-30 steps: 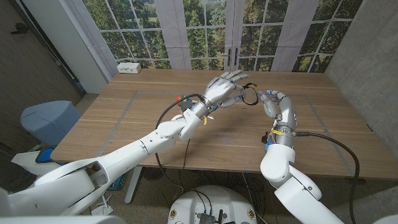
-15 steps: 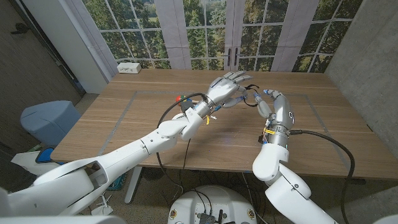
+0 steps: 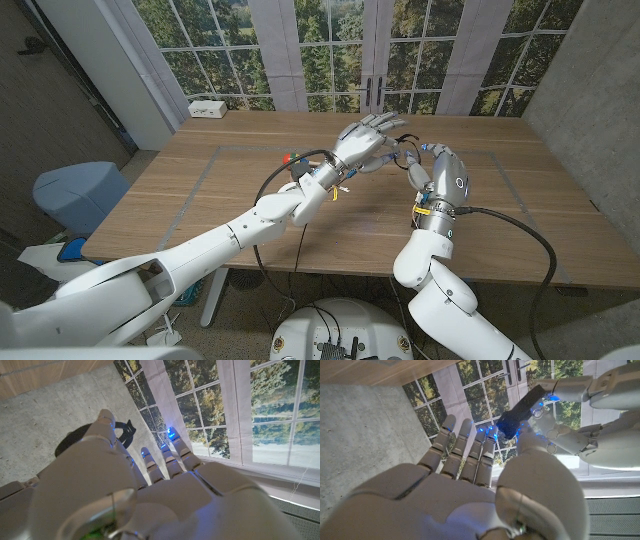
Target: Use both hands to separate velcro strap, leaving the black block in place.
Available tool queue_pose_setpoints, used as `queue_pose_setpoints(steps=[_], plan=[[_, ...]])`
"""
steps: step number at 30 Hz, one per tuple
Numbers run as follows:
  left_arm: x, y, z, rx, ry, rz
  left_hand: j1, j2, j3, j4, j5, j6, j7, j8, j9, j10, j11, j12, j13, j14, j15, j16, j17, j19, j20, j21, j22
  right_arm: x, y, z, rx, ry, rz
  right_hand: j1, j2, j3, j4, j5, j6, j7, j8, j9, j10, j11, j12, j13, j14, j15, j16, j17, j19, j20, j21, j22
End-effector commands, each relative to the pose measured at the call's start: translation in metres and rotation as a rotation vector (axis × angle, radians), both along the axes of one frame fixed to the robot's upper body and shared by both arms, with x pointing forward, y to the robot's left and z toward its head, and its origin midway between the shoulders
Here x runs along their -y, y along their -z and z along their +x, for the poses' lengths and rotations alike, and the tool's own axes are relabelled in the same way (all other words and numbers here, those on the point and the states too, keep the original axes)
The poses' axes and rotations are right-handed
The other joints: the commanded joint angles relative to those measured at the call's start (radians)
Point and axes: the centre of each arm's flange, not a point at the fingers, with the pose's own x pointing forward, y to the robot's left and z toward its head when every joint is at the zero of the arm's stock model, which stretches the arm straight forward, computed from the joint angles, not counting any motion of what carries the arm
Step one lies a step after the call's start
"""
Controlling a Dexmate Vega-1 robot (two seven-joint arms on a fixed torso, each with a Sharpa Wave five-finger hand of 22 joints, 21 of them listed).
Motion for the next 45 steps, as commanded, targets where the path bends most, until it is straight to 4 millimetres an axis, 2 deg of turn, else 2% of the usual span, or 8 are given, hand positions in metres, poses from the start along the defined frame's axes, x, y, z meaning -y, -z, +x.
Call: queue_pose_setpoints(steps=[1,6,11,18,29,32,40,45], plan=[[-0.002,0.002,-0.002,-0.005,0.024,-0.001,0.009,0.008,-0.005,-0.001,0.002,0.046,0.030,0.008,0.017,0.012,0.005,0.005,0.005,0.010,-0.146,0.005,0.001,0.006,-0.008,0.000,0.003,-0.004,0.001,0.002,0.115,0.111,-0.037,0.041,0.020,0.014,0.005,-0.003,0.096,-0.017,0.038,0.000,0.106,-0.019,0.053,0.021,0.086,-0.156,0.059,0.051,0.032,-0.026,0.021,0.002],[-0.004,0.002,-0.003,-0.006,0.039,-0.009,0.010,0.009,-0.005,-0.002,0.001,0.046,0.030,0.006,0.014,0.015,0.004,0.006,0.005,0.011,-0.147,0.005,0.001,0.008,-0.009,0.000,0.003,-0.003,0.000,0.008,0.109,0.137,-0.041,0.064,0.022,0.017,0.001,-0.002,0.142,-0.024,0.057,0.001,0.157,-0.029,0.081,0.035,0.128,-0.168,0.088,0.082,0.044,-0.032,0.028,0.002],[-0.008,0.002,-0.004,-0.005,0.064,-0.026,0.011,0.010,-0.005,-0.003,0.000,0.047,0.030,0.005,0.013,0.018,0.004,0.006,0.005,0.014,-0.149,0.006,0.000,0.009,-0.009,0.001,0.003,-0.002,0.001,0.015,0.113,0.150,-0.049,0.118,0.031,0.035,-0.002,0.002,0.243,-0.021,0.116,0.025,0.252,-0.043,0.144,0.076,0.192,-0.170,0.123,0.131,0.059,-0.045,0.039,0.003],[-0.011,0.003,-0.003,-0.007,0.082,-0.038,0.015,0.011,-0.004,-0.006,-0.002,0.049,0.030,0.005,0.012,0.026,0.004,0.008,0.005,0.021,-0.152,0.008,0.000,0.013,-0.011,0.002,0.003,-0.001,0.004,0.021,0.171,0.143,-0.046,0.138,0.034,0.046,0.002,0.003,0.285,-0.013,0.136,0.022,0.294,-0.044,0.174,0.100,0.236,-0.171,0.132,0.155,0.086,-0.076,0.055,0.004],[-0.017,0.009,0.005,-0.034,0.149,-0.111,0.048,0.006,0.011,-0.030,-0.027,0.052,0.031,-0.016,-0.022,0.083,0.004,0.023,0.006,0.058,-0.160,0.015,-0.010,0.033,-0.006,0.006,0.002,-0.001,0.009,0.022,0.317,0.117,0.001,0.192,-0.016,0.069,-0.009,0.005,0.368,-0.023,0.162,0.002,0.368,-0.048,0.167,0.045,0.284,-0.177,0.115,0.178,0.101,-0.102,0.070,0.003],[-0.019,0.009,0.008,-0.071,0.152,-0.131,0.045,0.000,0.007,-0.027,-0.058,-0.031,0.034,-0.062,-0.046,0.082,0.006,0.016,0.006,0.068,-0.156,0.016,-0.010,0.036,0.003,0.006,0.002,0.000,0.009,0.024,0.325,0.121,0.010,0.187,-0.026,0.066,-0.001,0.009,0.370,-0.022,0.160,-0.002,0.374,-0.049,0.170,0.047,0.293,-0.171,0.112,0.182,0.098,-0.105,0.071,0.003],[-0.028,0.012,0.016,-0.239,0.229,-0.236,-0.076,-0.029,-0.025,0.002,-0.068,-0.201,0.035,-0.155,-0.078,0.042,0.014,-0.002,0.007,0.073,-0.145,-0.002,-0.015,0.035,0.027,-0.004,0.002,0.002,0.009,0.029,0.326,0.116,0.018,0.201,-0.036,0.079,-0.001,0.013,0.371,-0.016,0.155,-0.010,0.377,-0.043,0.170,0.049,0.303,-0.173,0.098,0.188,0.099,-0.100,0.075,0.003],[-0.035,0.015,0.021,-0.367,0.327,-0.337,-0.127,-0.032,-0.036,0.015,-0.068,-0.236,0.044,-0.176,-0.085,0.028,0.020,-0.006,0.008,0.076,-0.126,-0.002,-0.015,0.036,0.038,-0.008,0.002,0.004,0.009,0.030,0.330,0.109,0.032,0.202,-0.039,0.083,0.001,0.012,0.375,-0.013,0.154,-0.012,0.380,-0.041,0.170,0.048,0.309,-0.173,0.093,0.192,0.097,-0.099,0.076,0.002]])
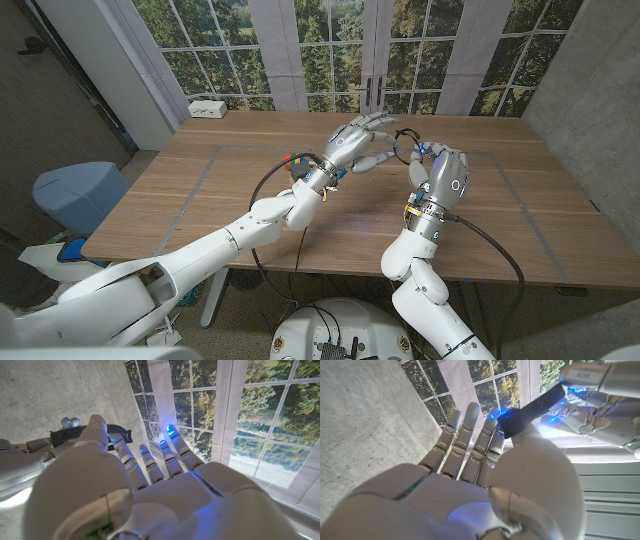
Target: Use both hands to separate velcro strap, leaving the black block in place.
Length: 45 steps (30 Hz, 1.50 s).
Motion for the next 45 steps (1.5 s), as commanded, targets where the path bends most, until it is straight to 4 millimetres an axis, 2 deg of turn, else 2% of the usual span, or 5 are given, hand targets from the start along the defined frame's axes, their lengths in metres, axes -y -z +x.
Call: queue_pose_setpoints(steps=[1,11,19,31,45], plan=[[-0.014,0.006,0.012,-0.260,0.183,-0.189,-0.035,-0.004,-0.008,0.008,-0.004,-0.011,0.012,-0.007,-0.001,-0.005,0.004,-0.002,0.003,0.009,-0.124,-0.006,0.003,0.004,0.014,-0.004,0.002,0.003,0.004,0.006,0.024,-0.016,0.023,0.010,-0.007,0.012,0.001,0.004,0.006,0.004,-0.003,0.002,0.010,0.002,0.005,0.000,0.013,-0.139,-0.005,0.005,-0.001,-0.007,0.006,0.001],[-0.022,0.012,0.020,-0.471,0.317,-0.345,-0.071,-0.013,-0.013,0.006,-0.003,0.021,0.058,0.013,0.008,0.035,0.016,0.016,0.008,0.038,-0.107,-0.001,0.000,0.010,0.026,-0.007,0.002,0.010,0.006,0.005,0.060,-0.065,0.103,0.004,-0.013,0.015,0.007,0.001,0.004,0.014,-0.009,-0.001,0.011,0.010,0.004,0.001,0.024,-0.136,-0.009,0.016,-0.004,-0.004,0.008,0.001],[-0.023,0.014,0.020,-0.536,0.334,-0.374,-0.089,-0.043,-0.016,-0.013,-0.005,-0.150,0.079,-0.003,0.062,0.018,0.038,0.012,0.025,0.039,-0.092,-0.006,0.001,0.003,0.031,-0.018,0.003,0.013,0.007,0.003,0.080,-0.082,0.118,0.001,-0.012,0.019,0.010,0.000,0.003,0.021,-0.012,-0.002,0.015,0.015,0.006,0.005,0.028,-0.135,-0.011,0.024,-0.006,-0.001,0.010,0.002],[-0.016,0.011,0.019,-0.784,0.437,-0.280,-0.207,-0.021,-0.027,0.023,-0.004,0.012,0.217,0.070,0.066,0.021,0.098,0.018,0.035,-0.003,-0.051,-0.017,0.006,-0.061,0.058,-0.053,0.006,0.012,0.013,0.000,0.130,-0.047,0.082,-0.001,-0.015,0.023,0.010,-0.003,0.004,0.021,-0.016,-0.003,0.012,0.012,0.006,0.011,0.028,-0.134,-0.015,0.036,-0.010,-0.001,0.011,0.002],[-0.004,0.009,0.006,-0.809,0.393,-0.228,-0.228,-0.064,-0.041,0.002,-0.006,0.001,0.205,0.061,0.068,-0.007,0.119,0.008,0.030,-0.038,-0.011,-0.026,0.000,-0.086,0.094,-0.069,0.008,0.008,0.016,0.001,0.126,-0.008,0.034,0.000,-0.019,0.030,0.009,-0.004,0.009,0.013,-0.018,-0.004,0.009,0.007,0.003,0.013,0.026,-0.136,-0.021,0.050,-0.016,-0.001,0.013,0.002]])
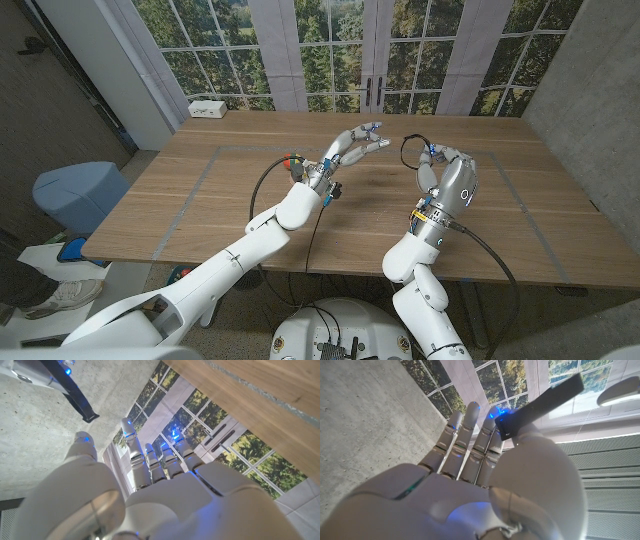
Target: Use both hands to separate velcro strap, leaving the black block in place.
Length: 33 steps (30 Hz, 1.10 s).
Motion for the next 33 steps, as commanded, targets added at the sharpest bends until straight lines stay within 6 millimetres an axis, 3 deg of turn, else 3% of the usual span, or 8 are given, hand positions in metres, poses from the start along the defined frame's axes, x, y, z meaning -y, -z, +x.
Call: queue_pose_setpoints(steps=[1,11,23,27,31,33], plan=[[0.010,0.000,-0.010,-0.038,0.007,0.048,0.005,-0.013,0.001,-0.012,-0.002,-0.006,-0.002,-0.005,0.004,-0.003,0.000,0.001,0.000,-0.009,-0.011,-0.001,0.001,0.002,0.010,-0.003,0.002,-0.003,0.005,0.002,-0.005,0.034,-0.037,0.001,0.001,0.009,-0.002,-0.004,0.008,-0.008,-0.002,0.000,-0.001,-0.005,0.003,0.002,0.007,-0.131,-0.003,0.006,-0.005,0.003,0.005,0.002],[0.018,-0.002,-0.014,-0.024,-0.031,0.040,0.078,-0.023,0.027,-0.056,0.003,0.020,-0.022,0.010,0.011,0.018,-0.016,0.009,-0.004,0.003,-0.011,0.005,-0.006,0.021,0.015,-0.003,0.002,-0.008,0.005,0.002,0.014,0.032,-0.073,0.003,-0.003,0.014,-0.004,-0.005,0.010,-0.013,-0.005,-0.001,0.000,-0.005,0.000,0.001,0.012,-0.132,-0.005,0.017,-0.008,0.001,0.007,0.002],[0.023,-0.002,-0.014,-0.024,-0.023,0.016,0.149,0.005,0.068,-0.062,0.015,0.047,-0.002,0.011,0.002,0.059,-0.035,0.023,-0.009,0.024,-0.019,0.012,-0.010,0.036,0.013,-0.002,0.003,-0.013,0.005,0.001,0.048,-0.006,-0.117,0.001,-0.006,0.018,-0.003,-0.005,0.013,-0.015,-0.007,-0.002,0.003,-0.007,0.000,0.003,0.015,-0.132,-0.007,0.027,-0.011,-0.001,0.008,0.003],[0.025,-0.003,-0.014,-0.025,-0.020,0.012,0.187,0.046,0.100,-0.060,0.028,0.066,0.020,0.004,-0.011,0.083,-0.050,0.031,-0.011,0.028,-0.021,0.013,-0.011,0.043,0.019,0.000,0.004,-0.014,0.005,-0.001,0.063,-0.017,-0.110,0.000,-0.006,0.019,-0.002,-0.005,0.014,-0.015,-0.008,-0.002,0.005,-0.005,-0.001,0.002,0.017,-0.133,-0.007,0.031,-0.012,-0.001,0.009,0.003],[0.026,-0.003,-0.014,-0.011,-0.021,-0.001,0.236,0.097,0.145,-0.062,0.041,0.134,0.018,0.002,-0.034,0.121,-0.067,0.041,-0.015,0.045,-0.031,0.017,-0.013,0.055,0.025,0.004,0.006,-0.014,0.004,-0.002,0.074,-0.025,-0.109,0.000,-0.006,0.020,-0.002,-0.006,0.013,-0.013,-0.010,-0.002,0.004,-0.005,-0.002,0.002,0.019,-0.132,-0.005,0.036,-0.013,-0.001,0.009,0.003],[0.027,-0.003,-0.015,0.004,-0.026,-0.006,0.259,0.139,0.175,-0.060,0.047,0.161,0.022,-0.002,-0.045,0.135,-0.069,0.043,-0.017,0.052,-0.037,0.018,-0.012,0.055,0.031,0.005,0.007,-0.012,0.004,-0.001,0.075,-0.027,-0.099,0.001,-0.006,0.021,-0.002,-0.006,0.013,-0.011,-0.010,-0.002,0.003,-0.007,-0.002,0.004,0.021,-0.133,-0.004,0.039,-0.013,-0.001,0.010,0.003]])
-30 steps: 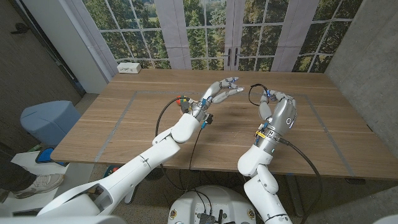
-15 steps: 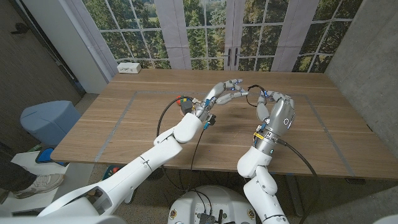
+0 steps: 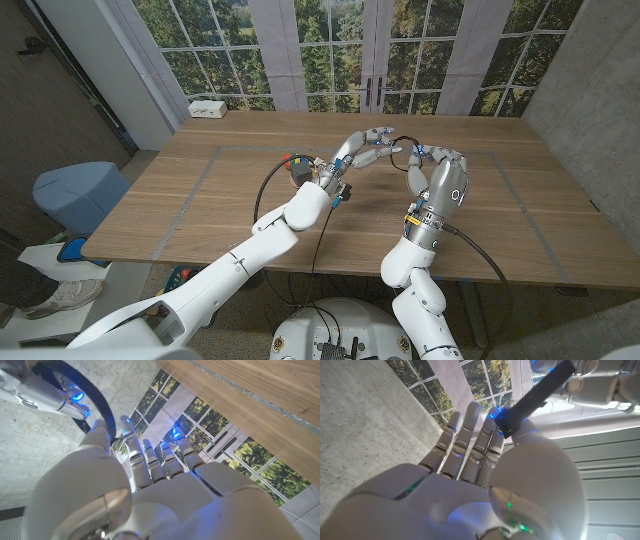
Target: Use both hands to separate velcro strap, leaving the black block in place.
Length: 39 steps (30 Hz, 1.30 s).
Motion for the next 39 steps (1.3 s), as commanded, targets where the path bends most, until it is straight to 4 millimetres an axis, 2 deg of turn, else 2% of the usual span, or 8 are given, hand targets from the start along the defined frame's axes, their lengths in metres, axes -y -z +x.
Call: queue_pose_setpoints(steps=[1,4,10,14,15,22,32,39], plan=[[0.004,-0.001,-0.001,0.037,-0.007,-0.031,0.045,0.075,0.059,0.003,0.014,0.059,0.004,-0.009,-0.019,0.033,-0.007,0.010,-0.002,0.021,-0.036,0.006,0.002,0.014,0.004,0.010,0.004,0.000,-0.001,-0.001,0.024,-0.023,0.005,0.000,-0.007,0.010,0.001,-0.001,0.003,-0.003,-0.003,0.004,0.008,-0.002,-0.002,0.004,0.014,-0.129,0.005,0.007,0.001,-0.001,0.006,0.003],[0.003,0.001,-0.002,0.059,-0.028,-0.041,0.049,0.095,0.077,0.007,0.014,0.076,0.003,-0.014,-0.026,0.051,-0.013,0.014,-0.004,0.033,-0.042,0.009,0.002,0.022,0.003,0.015,0.005,0.002,-0.001,0.000,0.022,-0.030,0.019,0.000,-0.005,0.011,0.001,-0.002,0.002,-0.001,-0.004,0.004,0.006,0.000,-0.003,0.005,0.014,-0.129,0.005,0.011,0.000,-0.002,0.007,0.003],[0.002,0.003,-0.004,0.105,-0.057,-0.071,0.051,0.092,0.095,0.003,0.012,0.107,0.011,-0.019,-0.036,0.080,-0.019,0.020,-0.006,0.053,-0.059,0.011,-0.001,0.039,-0.010,0.024,0.005,0.004,-0.001,0.001,0.021,-0.036,0.043,0.000,-0.006,0.013,0.001,-0.003,0.002,0.002,-0.006,0.004,0.007,0.001,-0.004,0.006,0.013,-0.128,0.004,0.018,-0.001,0.000,0.008,0.004],[0.002,0.004,-0.005,0.126,-0.070,-0.091,0.067,0.078,0.115,-0.010,0.017,0.139,0.039,-0.028,-0.048,0.101,-0.031,0.020,-0.009,0.067,-0.081,0.007,-0.007,0.046,-0.024,0.029,0.005,0.005,-0.001,0.002,0.023,-0.042,0.080,-0.002,-0.008,0.016,0.001,-0.003,0.005,0.012,-0.007,0.004,0.015,0.014,-0.002,0.005,0.013,-0.126,0.002,0.025,-0.004,0.006,0.009,0.004],[0.002,0.004,-0.005,0.129,-0.075,-0.093,0.072,0.075,0.122,-0.011,0.020,0.149,0.053,-0.031,-0.052,0.112,-0.034,0.022,-0.010,0.073,-0.089,0.006,-0.008,0.047,-0.028,0.030,0.004,0.006,-0.001,0.002,0.025,-0.042,0.093,-0.004,-0.010,0.018,0.001,-0.003,0.009,0.016,-0.007,0.004,0.017,0.016,-0.001,0.007,0.014,-0.125,0.001,0.026,-0.005,0.009,0.009,0.004],[0.001,0.005,-0.006,0.140,-0.090,-0.132,0.113,0.049,0.151,-0.019,0.045,0.194,0.108,-0.038,-0.049,0.137,-0.045,0.016,-0.014,0.087,-0.104,-0.001,-0.011,0.046,-0.036,0.034,0.003,0.010,-0.001,0.001,0.046,-0.044,0.192,-0.003,-0.014,0.023,-0.002,0.004,0.012,0.033,-0.010,0.005,0.022,0.031,0.001,0.010,0.021,-0.124,0.008,0.043,-0.014,0.026,0.009,0.004],[-0.002,0.006,-0.004,0.118,-0.087,-0.183,0.140,0.036,0.174,-0.015,0.076,0.208,0.157,-0.044,-0.024,0.151,-0.046,0.008,-0.015,0.093,-0.103,-0.006,-0.010,0.028,-0.033,0.034,0.004,0.018,-0.003,0.004,0.054,-0.066,0.287,0.000,-0.014,0.029,-0.004,0.009,0.015,0.042,-0.012,0.006,0.021,0.037,0.003,0.017,0.017,-0.124,0.009,0.057,-0.023,0.036,0.010,0.006],[-0.004,0.006,-0.003,0.113,-0.079,-0.213,0.144,0.037,0.182,-0.012,0.087,0.203,0.167,-0.050,-0.013,0.154,-0.042,0.004,-0.015,0.094,-0.103,-0.007,-0.009,0.019,-0.033,0.034,0.006,0.016,-0.001,0.005,0.053,-0.078,0.326,-0.001,-0.015,0.033,-0.003,0.012,0.013,0.045,-0.016,0.007,0.019,0.042,0.001,0.018,0.013,-0.122,0.009,0.066,-0.027,0.041,0.011,0.006]])
